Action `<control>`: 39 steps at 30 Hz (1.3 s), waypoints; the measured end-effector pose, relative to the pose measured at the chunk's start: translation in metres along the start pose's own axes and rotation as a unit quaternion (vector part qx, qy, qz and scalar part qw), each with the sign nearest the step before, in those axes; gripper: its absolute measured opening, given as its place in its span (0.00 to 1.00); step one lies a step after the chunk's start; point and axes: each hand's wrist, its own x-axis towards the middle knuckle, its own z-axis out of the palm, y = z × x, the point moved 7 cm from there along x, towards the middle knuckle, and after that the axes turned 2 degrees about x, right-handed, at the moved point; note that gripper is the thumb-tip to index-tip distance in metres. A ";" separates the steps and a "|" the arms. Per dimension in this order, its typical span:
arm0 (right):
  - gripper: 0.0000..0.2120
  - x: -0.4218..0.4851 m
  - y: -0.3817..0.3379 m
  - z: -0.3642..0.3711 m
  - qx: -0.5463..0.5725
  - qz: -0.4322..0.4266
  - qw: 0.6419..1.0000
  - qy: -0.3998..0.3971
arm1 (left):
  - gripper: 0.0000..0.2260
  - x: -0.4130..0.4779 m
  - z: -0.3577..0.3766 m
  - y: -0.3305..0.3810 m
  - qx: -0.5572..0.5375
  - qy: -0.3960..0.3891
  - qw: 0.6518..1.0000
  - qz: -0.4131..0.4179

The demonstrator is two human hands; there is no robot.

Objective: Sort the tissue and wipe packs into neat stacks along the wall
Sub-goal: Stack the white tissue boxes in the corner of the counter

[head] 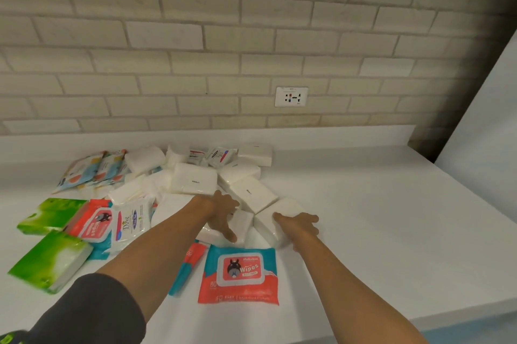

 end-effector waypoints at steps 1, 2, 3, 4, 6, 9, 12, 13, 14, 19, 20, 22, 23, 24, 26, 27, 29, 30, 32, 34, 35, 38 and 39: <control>0.47 0.001 0.000 0.001 -0.003 -0.001 1.000 0.007 | 0.43 0.001 -0.001 0.000 0.006 -0.001 1.000 -0.004; 0.47 0.002 0.000 0.002 -0.001 0.001 1.000 0.013 | 0.43 0.002 -0.002 -0.001 0.009 0.000 1.000 -0.007; 0.47 0.003 0.000 0.003 0.004 0.002 1.000 0.017 | 0.43 0.004 -0.002 -0.001 0.011 0.000 1.000 -0.010; 0.48 0.004 0.001 0.004 0.010 0.004 1.000 0.019 | 0.43 0.006 0.000 -0.003 0.014 -0.002 1.000 -0.012; 0.49 0.006 0.003 0.007 0.027 0.011 0.999 0.013 | 0.43 0.010 0.003 -0.006 0.021 -0.002 1.000 -0.017; 0.51 0.008 0.007 0.008 0.084 0.025 0.996 -0.003 | 0.45 0.014 0.003 -0.008 0.015 0.009 1.000 -0.024; 0.51 0.010 0.011 0.005 0.146 0.038 0.989 -0.005 | 0.44 0.015 0.000 -0.007 -0.016 0.010 1.000 -0.021; 0.51 0.011 0.012 0.006 0.168 0.042 0.985 -0.009 | 0.43 0.015 0.001 -0.007 -0.027 0.003 0.999 -0.020; 0.51 0.012 0.013 0.007 0.192 0.045 0.980 -0.017 | 0.43 0.015 0.002 -0.007 -0.037 -0.005 0.999 -0.019; 0.27 0.015 0.018 0.013 0.306 0.052 0.947 -0.083 | 0.43 0.016 0.002 -0.010 -0.081 -0.005 0.997 -0.012; 0.25 0.014 0.018 0.012 0.311 0.055 0.944 -0.091 | 0.43 0.016 0.001 -0.010 -0.083 -0.001 0.996 -0.011; 0.24 0.013 0.019 0.009 0.318 0.059 0.941 -0.101 | 0.41 0.015 -0.001 -0.011 -0.084 0.006 0.996 -0.012; 0.25 0.011 0.018 0.008 0.323 0.060 0.939 -0.104 | 0.40 0.015 -0.002 -0.012 -0.081 0.007 0.997 -0.013; 0.26 0.011 0.018 0.006 0.323 0.059 0.938 -0.106 | 0.38 0.014 -0.002 -0.012 -0.082 0.008 0.997 -0.013; 0.27 0.011 0.019 0.002 0.323 0.052 0.938 -0.109 | 0.36 0.013 -0.002 -0.013 -0.091 0.007 0.996 -0.010; 0.26 0.011 0.018 0.000 0.327 0.048 0.937 -0.108 | 0.35 0.011 -0.003 -0.013 -0.098 0.007 0.995 -0.007; 0.24 0.010 0.018 -0.003 0.335 0.043 0.935 -0.112 | 0.34 0.008 -0.004 -0.013 -0.122 0.016 0.992 -0.003; 0.25 0.010 0.018 -0.004 0.337 0.041 0.934 -0.114 | 0.33 0.006 -0.005 -0.013 -0.138 0.025 0.990 -0.002; 0.28 0.010 0.020 -0.007 0.335 0.038 0.934 -0.115 | 0.33 0.001 -0.008 -0.012 -0.171 0.044 0.984 0.005; 0.26 0.010 0.023 -0.011 0.333 0.029 0.936 -0.112 | 0.31 -0.003 -0.014 -0.009 -0.201 0.062 0.977 0.020; 0.25 0.011 0.024 -0.014 0.333 0.024 0.936 -0.110 | 0.31 -0.006 -0.019 -0.008 -0.217 0.070 0.973 0.029; 0.21 0.013 0.024 -0.026 0.341 0.007 0.934 -0.106 | 0.28 -0.006 -0.030 -0.010 -0.268 0.090 0.958 0.044; 0.20 0.013 0.023 -0.031 0.341 0.001 0.934 -0.102 | 0.27 -0.006 -0.034 -0.010 -0.283 0.093 0.953 0.052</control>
